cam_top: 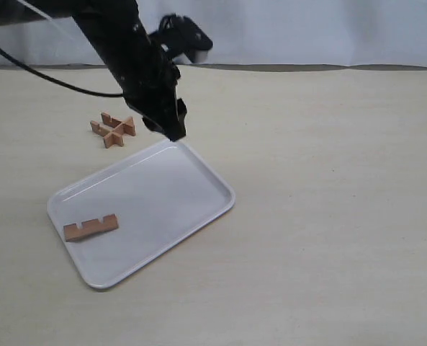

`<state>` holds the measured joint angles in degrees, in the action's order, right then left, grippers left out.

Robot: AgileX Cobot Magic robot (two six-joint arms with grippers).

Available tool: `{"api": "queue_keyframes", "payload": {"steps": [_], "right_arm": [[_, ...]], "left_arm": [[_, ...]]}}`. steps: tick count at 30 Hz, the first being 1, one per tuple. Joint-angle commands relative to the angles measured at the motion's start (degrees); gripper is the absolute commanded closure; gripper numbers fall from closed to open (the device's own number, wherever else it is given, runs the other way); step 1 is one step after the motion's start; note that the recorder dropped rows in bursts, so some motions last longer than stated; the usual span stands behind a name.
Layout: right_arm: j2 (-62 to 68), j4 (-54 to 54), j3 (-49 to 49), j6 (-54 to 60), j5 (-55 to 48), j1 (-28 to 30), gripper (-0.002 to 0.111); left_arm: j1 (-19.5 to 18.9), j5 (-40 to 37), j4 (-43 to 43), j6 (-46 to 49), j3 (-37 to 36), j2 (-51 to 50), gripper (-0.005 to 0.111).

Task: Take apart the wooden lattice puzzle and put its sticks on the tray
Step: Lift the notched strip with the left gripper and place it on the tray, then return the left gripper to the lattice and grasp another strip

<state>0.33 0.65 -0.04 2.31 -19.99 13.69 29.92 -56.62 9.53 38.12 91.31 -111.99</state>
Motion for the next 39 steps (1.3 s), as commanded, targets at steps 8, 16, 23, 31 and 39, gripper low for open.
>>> {"api": "queue_keyframes", "payload": {"steps": [8, 16, 23, 31, 39], "right_arm": [[-0.3, 0.0, 0.0, -0.2, 0.2, 0.2, 0.104], [-0.3, 0.0, 0.0, -0.2, 0.2, 0.2, 0.104], [-0.3, 0.0, 0.0, -0.2, 0.2, 0.2, 0.104], [-0.3, 0.0, 0.0, -0.2, 0.2, 0.2, 0.104], [-0.3, 0.0, 0.0, -0.2, 0.2, 0.2, 0.104]], "left_arm": [[-3.2, 7.8, -23.1, -22.9, 3.1, 4.7, 0.057], [-12.3, 7.2, -13.9, -24.6, 2.0, -1.7, 0.057], [-15.8, 7.9, -12.4, -24.4, 2.0, -7.0, 0.057], [-15.9, 7.4, -6.0, -16.6, 2.0, -12.6, 0.057], [-15.9, 8.4, -5.9, -16.7, 2.0, -15.7, 0.057]]}}
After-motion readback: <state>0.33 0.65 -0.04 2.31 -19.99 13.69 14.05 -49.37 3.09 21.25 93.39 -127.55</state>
